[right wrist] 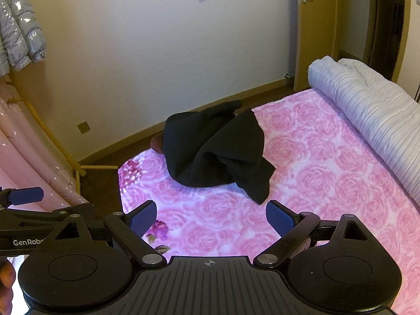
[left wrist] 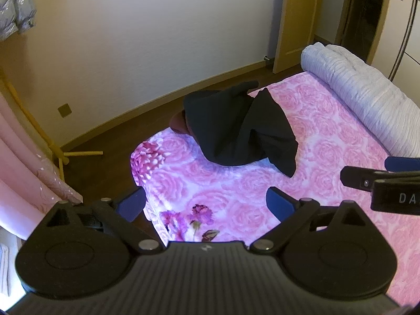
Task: Fold clothes
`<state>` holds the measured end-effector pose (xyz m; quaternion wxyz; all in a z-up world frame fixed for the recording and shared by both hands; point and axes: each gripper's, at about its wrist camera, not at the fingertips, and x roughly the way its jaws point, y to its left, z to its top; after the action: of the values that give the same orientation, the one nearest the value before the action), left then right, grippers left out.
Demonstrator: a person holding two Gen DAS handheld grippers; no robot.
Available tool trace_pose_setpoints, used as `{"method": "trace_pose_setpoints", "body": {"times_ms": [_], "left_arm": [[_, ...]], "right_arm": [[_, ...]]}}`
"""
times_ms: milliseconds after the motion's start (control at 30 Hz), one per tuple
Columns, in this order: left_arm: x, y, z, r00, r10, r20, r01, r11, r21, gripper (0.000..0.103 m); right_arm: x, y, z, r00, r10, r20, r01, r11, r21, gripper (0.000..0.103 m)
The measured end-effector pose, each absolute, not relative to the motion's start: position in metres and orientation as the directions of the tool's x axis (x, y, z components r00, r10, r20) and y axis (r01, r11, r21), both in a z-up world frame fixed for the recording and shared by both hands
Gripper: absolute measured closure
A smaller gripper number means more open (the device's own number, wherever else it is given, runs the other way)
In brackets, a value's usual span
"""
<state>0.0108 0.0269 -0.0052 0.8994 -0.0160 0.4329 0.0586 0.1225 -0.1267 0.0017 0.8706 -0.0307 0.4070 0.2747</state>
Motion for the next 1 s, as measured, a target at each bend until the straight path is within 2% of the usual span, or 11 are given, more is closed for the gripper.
{"method": "trace_pose_setpoints", "body": {"times_ms": [167,333,400,533,633,767,867,1000], "left_arm": [[0.014,0.031,-0.010,0.618,0.061,-0.784,-0.111,0.994,-0.011,0.007],[0.021,0.039,-0.018,0.627,-0.018,-0.779,-0.074,0.994,-0.083,0.013],[0.032,0.046,-0.026,0.623,-0.039,-0.781,-0.048,0.995,-0.088,0.017],[0.072,0.062,-0.053,0.622,-0.064,-0.780,0.038,0.998,-0.052,0.017],[0.108,0.074,-0.078,0.632,-0.061,-0.772,0.130,0.991,0.028,0.016],[0.156,0.086,-0.121,0.668,-0.135,-0.732,0.322,0.939,0.120,0.015],[0.195,0.087,-0.158,0.643,-0.156,-0.750,0.466,0.856,0.222,0.015],[0.248,0.091,-0.207,0.573,-0.182,-0.799,0.575,0.784,0.234,0.018]], "right_arm": [[0.127,-0.131,-0.002,0.516,0.455,-0.726,-0.499,0.848,0.178,0.010],[0.138,-0.130,-0.011,0.532,0.440,-0.723,-0.483,0.860,0.168,0.010],[0.146,-0.128,-0.017,0.548,0.440,-0.711,-0.480,0.862,0.164,0.010],[0.165,-0.114,-0.034,0.595,0.446,-0.668,-0.505,0.854,0.120,0.010],[0.185,-0.089,-0.053,0.612,0.401,-0.681,-0.543,0.840,0.006,0.010],[0.218,-0.048,-0.089,0.614,0.333,-0.715,-0.599,0.787,-0.148,0.010],[0.241,-0.011,-0.126,0.640,0.286,-0.713,-0.665,0.670,-0.329,0.010],[0.266,0.020,-0.173,0.650,0.237,-0.722,-0.708,0.534,-0.462,0.010]]}}
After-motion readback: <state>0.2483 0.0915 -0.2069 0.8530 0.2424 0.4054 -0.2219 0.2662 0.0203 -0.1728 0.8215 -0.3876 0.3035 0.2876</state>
